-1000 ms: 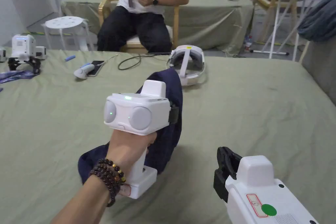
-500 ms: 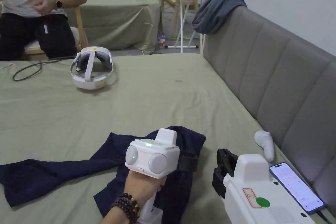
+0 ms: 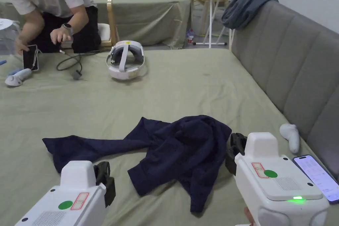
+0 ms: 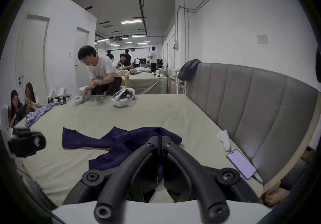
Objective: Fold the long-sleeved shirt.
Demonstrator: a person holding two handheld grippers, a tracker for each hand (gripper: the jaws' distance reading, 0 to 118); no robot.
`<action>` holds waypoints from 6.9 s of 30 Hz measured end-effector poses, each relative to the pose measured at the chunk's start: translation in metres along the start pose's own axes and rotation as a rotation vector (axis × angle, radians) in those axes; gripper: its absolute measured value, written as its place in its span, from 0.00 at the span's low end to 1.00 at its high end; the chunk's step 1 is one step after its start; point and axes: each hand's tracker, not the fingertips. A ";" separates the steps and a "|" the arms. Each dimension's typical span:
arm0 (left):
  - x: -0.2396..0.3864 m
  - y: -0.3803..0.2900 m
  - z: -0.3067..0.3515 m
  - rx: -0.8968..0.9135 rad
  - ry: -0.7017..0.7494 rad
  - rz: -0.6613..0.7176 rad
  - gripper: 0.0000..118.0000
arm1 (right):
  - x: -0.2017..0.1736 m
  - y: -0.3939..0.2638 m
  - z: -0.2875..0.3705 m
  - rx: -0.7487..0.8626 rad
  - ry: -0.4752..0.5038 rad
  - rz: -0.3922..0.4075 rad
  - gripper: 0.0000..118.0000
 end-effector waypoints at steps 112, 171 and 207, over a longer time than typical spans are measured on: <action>-0.098 -0.029 -0.085 -0.325 -0.005 0.000 0.63 | -0.067 -0.125 -0.097 -0.628 0.322 0.083 0.09; -0.064 0.158 -0.157 -0.074 -0.068 -0.082 0.10 | 0.086 0.084 -0.220 -0.444 0.191 -0.061 0.04; -0.114 0.313 -0.259 -0.109 0.237 -0.042 0.10 | 0.091 0.229 -0.312 -0.276 -0.038 -0.129 0.04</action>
